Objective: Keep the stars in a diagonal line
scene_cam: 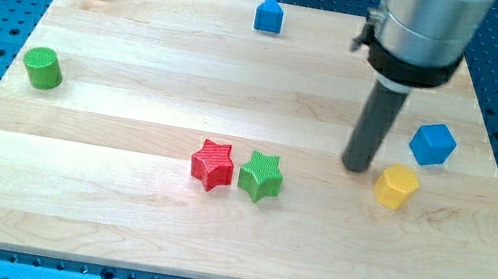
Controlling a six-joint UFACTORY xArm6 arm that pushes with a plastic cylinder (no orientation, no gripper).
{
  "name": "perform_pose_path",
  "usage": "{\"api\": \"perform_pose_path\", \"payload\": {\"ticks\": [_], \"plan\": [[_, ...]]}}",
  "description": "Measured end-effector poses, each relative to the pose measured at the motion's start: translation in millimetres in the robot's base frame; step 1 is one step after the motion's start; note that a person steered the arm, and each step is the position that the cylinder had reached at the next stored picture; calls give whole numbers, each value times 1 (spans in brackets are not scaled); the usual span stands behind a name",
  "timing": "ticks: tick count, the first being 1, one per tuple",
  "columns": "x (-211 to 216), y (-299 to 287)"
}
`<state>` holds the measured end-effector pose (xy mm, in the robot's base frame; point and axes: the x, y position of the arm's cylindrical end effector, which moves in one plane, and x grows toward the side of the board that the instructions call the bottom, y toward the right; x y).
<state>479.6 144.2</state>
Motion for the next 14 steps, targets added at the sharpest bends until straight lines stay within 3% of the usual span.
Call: {"api": "perform_pose_path", "payload": {"ticks": [1, 2, 5, 6, 9, 11, 12, 14], "plan": [[41, 39], [50, 48], [33, -109], [12, -114], [49, -313], [55, -221], [78, -243], [79, -343]]}}
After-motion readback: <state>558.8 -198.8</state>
